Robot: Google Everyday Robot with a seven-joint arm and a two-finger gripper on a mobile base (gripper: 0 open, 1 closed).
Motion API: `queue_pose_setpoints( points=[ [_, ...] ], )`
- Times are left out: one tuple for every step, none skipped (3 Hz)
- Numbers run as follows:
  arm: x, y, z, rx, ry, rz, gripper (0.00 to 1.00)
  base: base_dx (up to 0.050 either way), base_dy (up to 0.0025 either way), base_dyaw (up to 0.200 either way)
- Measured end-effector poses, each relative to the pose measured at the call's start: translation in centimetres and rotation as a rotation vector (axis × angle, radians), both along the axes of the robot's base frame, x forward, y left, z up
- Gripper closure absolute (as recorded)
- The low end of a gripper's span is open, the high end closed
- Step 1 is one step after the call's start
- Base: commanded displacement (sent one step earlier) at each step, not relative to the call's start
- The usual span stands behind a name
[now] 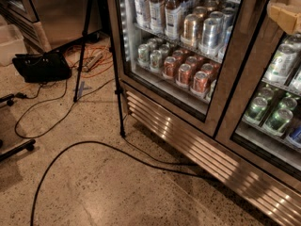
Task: Open right fridge door
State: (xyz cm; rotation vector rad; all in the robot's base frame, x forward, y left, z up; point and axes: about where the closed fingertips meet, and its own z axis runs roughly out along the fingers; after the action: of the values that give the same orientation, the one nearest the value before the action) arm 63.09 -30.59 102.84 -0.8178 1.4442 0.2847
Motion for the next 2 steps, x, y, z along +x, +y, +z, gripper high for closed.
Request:
queue_pose_setpoints(
  points=[
    [0.20, -0.41, 0.13, 0.000, 0.000, 0.000, 1.00, 0.000, 0.00000, 0.000],
    [0.46, -0.64, 0.27, 0.000, 0.000, 0.000, 1.00, 0.000, 0.00000, 0.000]
  ],
)
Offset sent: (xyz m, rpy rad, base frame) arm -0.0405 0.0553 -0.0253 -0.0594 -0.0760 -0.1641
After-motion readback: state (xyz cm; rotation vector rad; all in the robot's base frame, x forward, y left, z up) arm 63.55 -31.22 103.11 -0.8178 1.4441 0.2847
